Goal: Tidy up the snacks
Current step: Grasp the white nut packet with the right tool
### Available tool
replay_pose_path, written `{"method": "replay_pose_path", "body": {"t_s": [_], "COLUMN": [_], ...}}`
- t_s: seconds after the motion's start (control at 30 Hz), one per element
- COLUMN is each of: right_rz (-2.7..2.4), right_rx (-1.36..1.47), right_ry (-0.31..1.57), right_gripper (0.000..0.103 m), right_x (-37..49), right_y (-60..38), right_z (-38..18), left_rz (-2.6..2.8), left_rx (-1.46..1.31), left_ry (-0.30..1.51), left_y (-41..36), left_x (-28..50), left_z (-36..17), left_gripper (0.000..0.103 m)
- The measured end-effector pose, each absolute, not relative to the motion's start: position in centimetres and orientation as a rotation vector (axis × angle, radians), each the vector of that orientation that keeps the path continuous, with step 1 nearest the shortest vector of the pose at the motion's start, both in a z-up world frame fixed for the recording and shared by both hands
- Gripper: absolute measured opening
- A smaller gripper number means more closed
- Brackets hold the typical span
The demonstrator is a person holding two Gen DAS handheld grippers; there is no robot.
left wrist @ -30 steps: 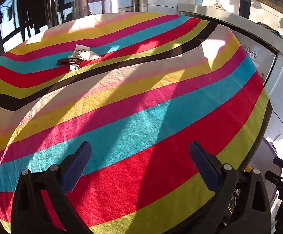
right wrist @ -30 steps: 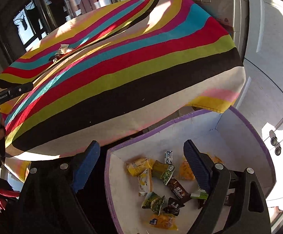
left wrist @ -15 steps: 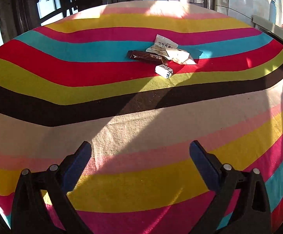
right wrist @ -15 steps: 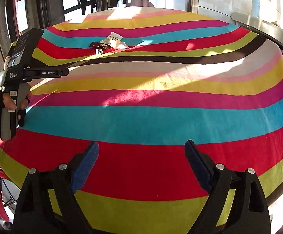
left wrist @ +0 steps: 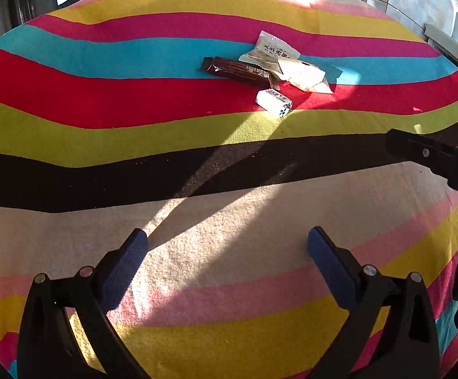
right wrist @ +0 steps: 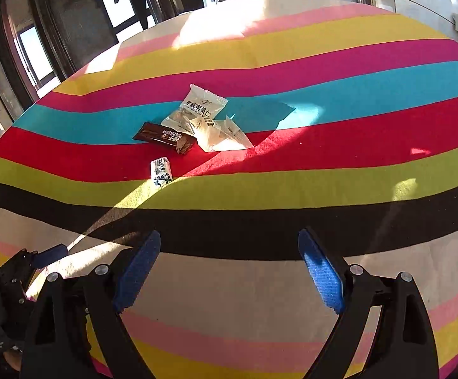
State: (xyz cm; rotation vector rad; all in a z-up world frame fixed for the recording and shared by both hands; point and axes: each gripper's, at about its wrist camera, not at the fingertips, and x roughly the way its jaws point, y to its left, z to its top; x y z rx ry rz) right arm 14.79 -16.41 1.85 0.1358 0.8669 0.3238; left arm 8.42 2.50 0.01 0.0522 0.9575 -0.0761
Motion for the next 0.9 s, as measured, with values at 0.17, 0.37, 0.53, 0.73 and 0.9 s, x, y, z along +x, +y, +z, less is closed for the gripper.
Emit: {"method": "replay_pose_path", "body": {"t_s": [0.17,0.37,0.53,0.73,0.9], "right_rz": [0.317,0.315,0.328,0.349,0.305], "right_rx": [0.066,-0.029,-0.121,-0.041,-0.018], "right_ry": [0.919,0.965,0.908,0.813,0.783], "right_gripper": [0.087,0.089,0.038,0.036,0.036], "right_x": [22.8,28.8,26.8,18.4,12.5], "right_y": [-13.9,-11.6,-10.5,-13.1,-16.0], "right_z": [1.1,0.3,0.9,2.1,2.0], "left_rz": [-0.083,-0.08,-0.08,-0.079,-0.076], "left_rx": [0.049,0.048,0.048,0.046,0.047], "left_ry": [0.958,0.958,0.958,0.958,0.993], "left_y": [2.6,2.6,2.6,2.6,2.4], "left_x": [8.5,8.3,8.3,8.1,8.6], "left_z": [-0.1,0.0,0.0,0.1,0.3], "left_gripper": [0.101,0.101,0.101,0.101,0.101]}}
